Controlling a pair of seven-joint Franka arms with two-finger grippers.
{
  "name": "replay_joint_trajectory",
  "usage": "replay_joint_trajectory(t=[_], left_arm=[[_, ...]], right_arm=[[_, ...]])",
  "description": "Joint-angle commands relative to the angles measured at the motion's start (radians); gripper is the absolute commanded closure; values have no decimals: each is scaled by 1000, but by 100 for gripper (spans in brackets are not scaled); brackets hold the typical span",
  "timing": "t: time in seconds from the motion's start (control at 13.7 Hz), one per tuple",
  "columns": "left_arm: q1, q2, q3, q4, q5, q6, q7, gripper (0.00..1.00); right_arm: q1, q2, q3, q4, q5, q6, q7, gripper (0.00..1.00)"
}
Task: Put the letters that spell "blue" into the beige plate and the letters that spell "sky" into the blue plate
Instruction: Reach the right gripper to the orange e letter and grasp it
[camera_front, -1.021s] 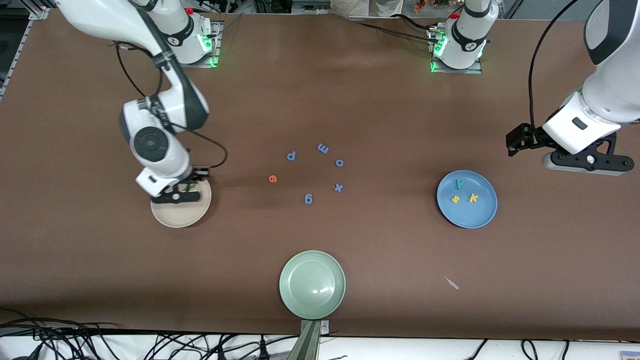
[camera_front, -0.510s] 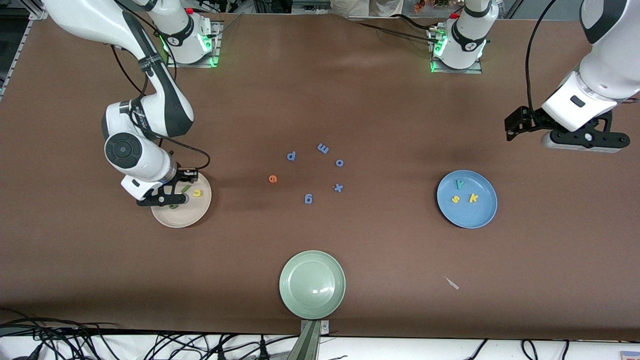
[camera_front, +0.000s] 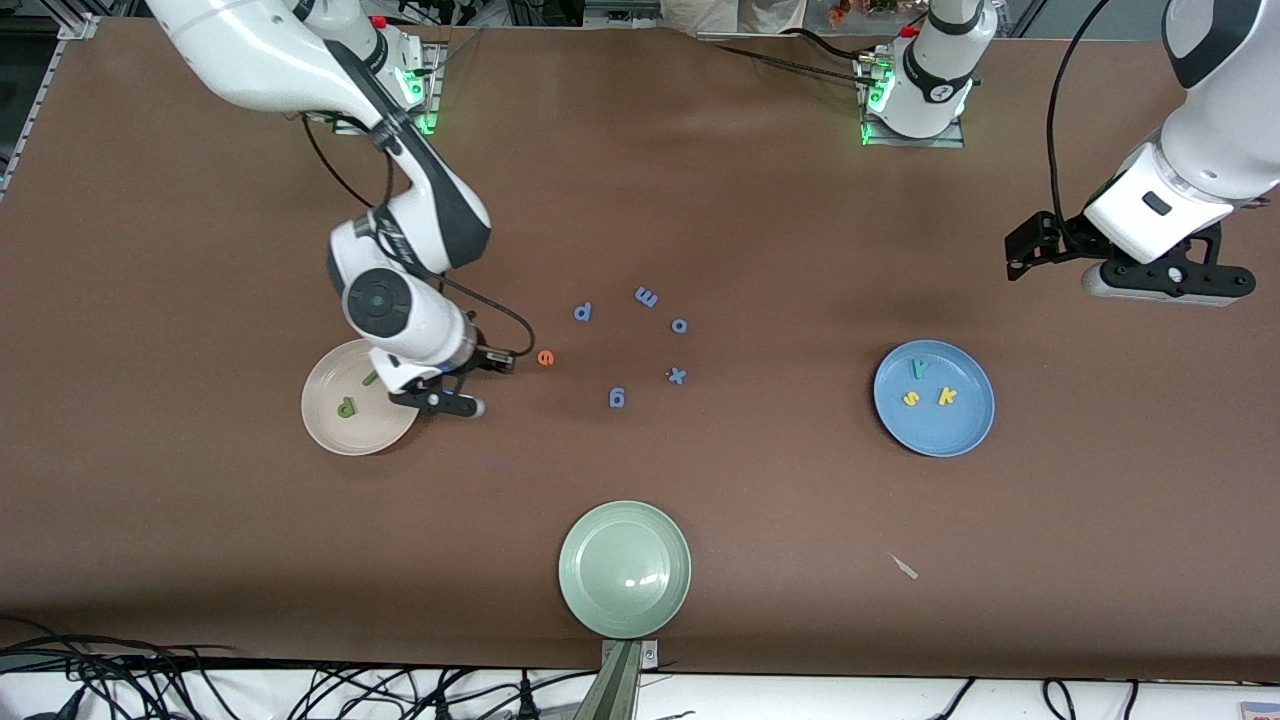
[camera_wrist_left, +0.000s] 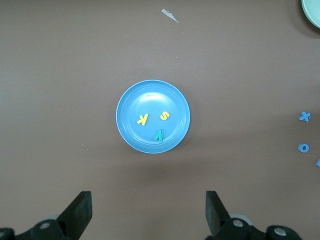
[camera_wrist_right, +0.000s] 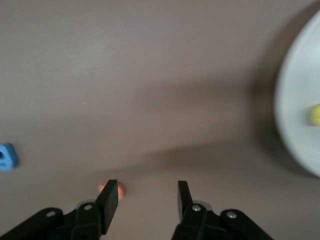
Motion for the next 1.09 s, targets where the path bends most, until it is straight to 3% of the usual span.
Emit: replay_joint_trajectory(t=[0.0, 0.29, 0.87, 1.02], left_arm=[[-7, -10, 9, 6, -20, 0, 12, 0], [-4, -11, 9, 4, -19, -2, 19, 0], [-5, -11, 9, 4, -11, -2, 19, 0], [-5, -11, 9, 4, -11, -2, 19, 0]], right_arm=[[35, 76, 10, 45, -56, 69, 146, 44], [80, 119, 23, 39, -170, 93, 299, 44], [96, 111, 23, -45, -176, 124, 332, 45], [96, 108, 23, -48, -176, 124, 333, 51]])
